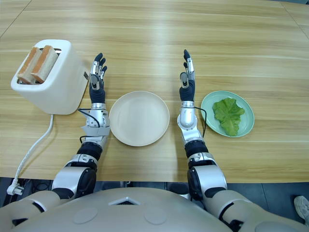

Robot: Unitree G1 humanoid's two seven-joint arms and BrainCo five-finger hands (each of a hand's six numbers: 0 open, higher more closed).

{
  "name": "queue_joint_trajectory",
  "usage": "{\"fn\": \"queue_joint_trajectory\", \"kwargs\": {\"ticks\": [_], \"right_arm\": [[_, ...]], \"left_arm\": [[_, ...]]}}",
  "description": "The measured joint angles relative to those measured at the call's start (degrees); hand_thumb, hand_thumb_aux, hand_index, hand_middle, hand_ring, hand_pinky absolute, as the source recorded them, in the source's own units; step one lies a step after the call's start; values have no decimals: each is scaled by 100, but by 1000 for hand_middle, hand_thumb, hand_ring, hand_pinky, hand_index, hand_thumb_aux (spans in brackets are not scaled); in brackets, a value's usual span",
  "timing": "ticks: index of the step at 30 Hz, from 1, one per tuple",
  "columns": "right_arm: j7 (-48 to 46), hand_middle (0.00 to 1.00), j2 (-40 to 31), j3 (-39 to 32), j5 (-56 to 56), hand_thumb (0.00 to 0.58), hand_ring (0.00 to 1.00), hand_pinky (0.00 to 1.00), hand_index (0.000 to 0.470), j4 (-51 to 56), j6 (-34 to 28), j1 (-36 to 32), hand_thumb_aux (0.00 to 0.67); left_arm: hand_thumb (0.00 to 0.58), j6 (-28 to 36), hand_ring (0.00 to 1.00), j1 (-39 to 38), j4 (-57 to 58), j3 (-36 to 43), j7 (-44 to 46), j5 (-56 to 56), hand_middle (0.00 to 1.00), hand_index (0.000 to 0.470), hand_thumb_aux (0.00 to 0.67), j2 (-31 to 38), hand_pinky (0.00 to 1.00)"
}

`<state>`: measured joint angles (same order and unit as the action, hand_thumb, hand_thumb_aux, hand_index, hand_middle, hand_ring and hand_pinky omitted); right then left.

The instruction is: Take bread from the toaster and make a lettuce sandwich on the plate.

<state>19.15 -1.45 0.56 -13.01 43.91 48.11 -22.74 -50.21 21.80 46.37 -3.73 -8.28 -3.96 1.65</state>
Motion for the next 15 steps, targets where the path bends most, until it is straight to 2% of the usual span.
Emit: {"fn": "queue_joint_trajectory", "kwargs": {"ticks": [12,15], "right_arm": [[262,0,-77,-60,-314,0,0,0,0,108,-152,-83,0],[268,0,-128,-140,-400,0,0,0,0,50,-149,-68,0]], "left_arm": [[0,-117,0,-4,7,11,-340,-353,0,0,0,81,0],[0,-194,0,-308,-846,9,-1047,-1443,0,0,0,424,0]]}}
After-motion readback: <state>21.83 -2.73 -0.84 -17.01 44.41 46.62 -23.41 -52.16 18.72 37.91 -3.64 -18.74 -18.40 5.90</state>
